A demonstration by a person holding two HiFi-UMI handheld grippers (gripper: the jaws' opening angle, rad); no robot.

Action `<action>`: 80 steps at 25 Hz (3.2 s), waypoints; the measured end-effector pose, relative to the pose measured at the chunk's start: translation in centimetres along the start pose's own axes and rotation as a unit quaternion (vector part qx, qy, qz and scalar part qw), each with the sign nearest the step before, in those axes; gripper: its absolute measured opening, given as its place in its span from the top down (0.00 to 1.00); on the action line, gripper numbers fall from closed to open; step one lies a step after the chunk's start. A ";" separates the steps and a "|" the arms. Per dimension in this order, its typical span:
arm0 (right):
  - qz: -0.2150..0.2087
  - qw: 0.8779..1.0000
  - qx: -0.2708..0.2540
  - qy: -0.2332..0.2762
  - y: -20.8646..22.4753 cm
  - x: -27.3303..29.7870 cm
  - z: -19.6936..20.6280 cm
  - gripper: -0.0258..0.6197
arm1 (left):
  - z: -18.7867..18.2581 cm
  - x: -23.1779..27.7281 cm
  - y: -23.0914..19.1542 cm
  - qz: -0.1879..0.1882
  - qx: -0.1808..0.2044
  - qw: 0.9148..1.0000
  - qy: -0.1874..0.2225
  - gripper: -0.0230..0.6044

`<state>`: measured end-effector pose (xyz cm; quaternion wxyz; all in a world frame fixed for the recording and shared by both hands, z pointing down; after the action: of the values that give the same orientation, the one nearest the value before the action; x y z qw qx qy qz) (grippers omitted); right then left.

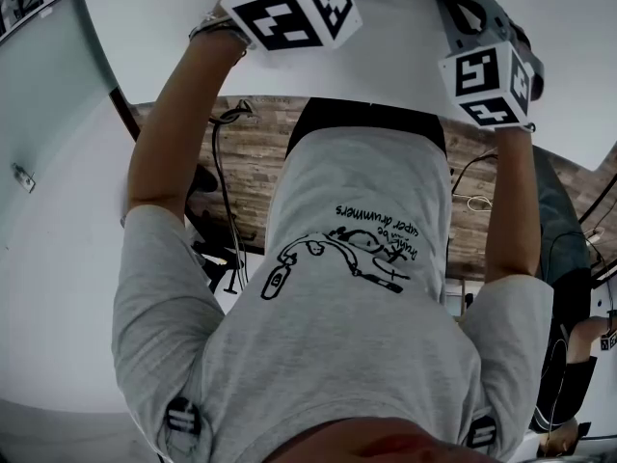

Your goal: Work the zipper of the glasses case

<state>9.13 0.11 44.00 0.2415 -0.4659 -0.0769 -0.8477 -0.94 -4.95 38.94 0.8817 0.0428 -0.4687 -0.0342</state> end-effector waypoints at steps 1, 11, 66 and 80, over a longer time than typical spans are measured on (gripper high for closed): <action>-0.001 1.000 0.000 0.000 -0.2 0.1 -0.1 0.95 | 0.0 0.0 0.0 0.000 -0.001 1.000 0.001 0.93; -0.012 1.000 0.003 0.012 -2.5 1.0 -2.7 0.95 | -0.2 -0.1 -0.2 0.001 -0.002 1.000 0.006 0.93; -0.017 1.000 0.013 0.004 -4.6 -0.4 -1.6 0.95 | -0.5 0.4 2.0 0.018 0.039 0.999 0.006 0.93; 0.031 0.999 0.033 -0.019 -1.6 -2.4 2.2 0.95 | -3.6 2.8 3.3 0.041 0.056 0.997 0.020 0.93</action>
<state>11.10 3.09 43.35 0.2814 -0.4756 -0.0945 -0.8281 3.71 -1.82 39.62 0.8878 0.0735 -0.4533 0.0294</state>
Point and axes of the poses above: the fingertips, and each gripper's own axes: x forward along the fingers, y to its right, z out of its underside, the point moved 5 cm from there along -x, backward along the fingers, and after that the axes turned 3 degrees about -z, right-handed, at the moved point
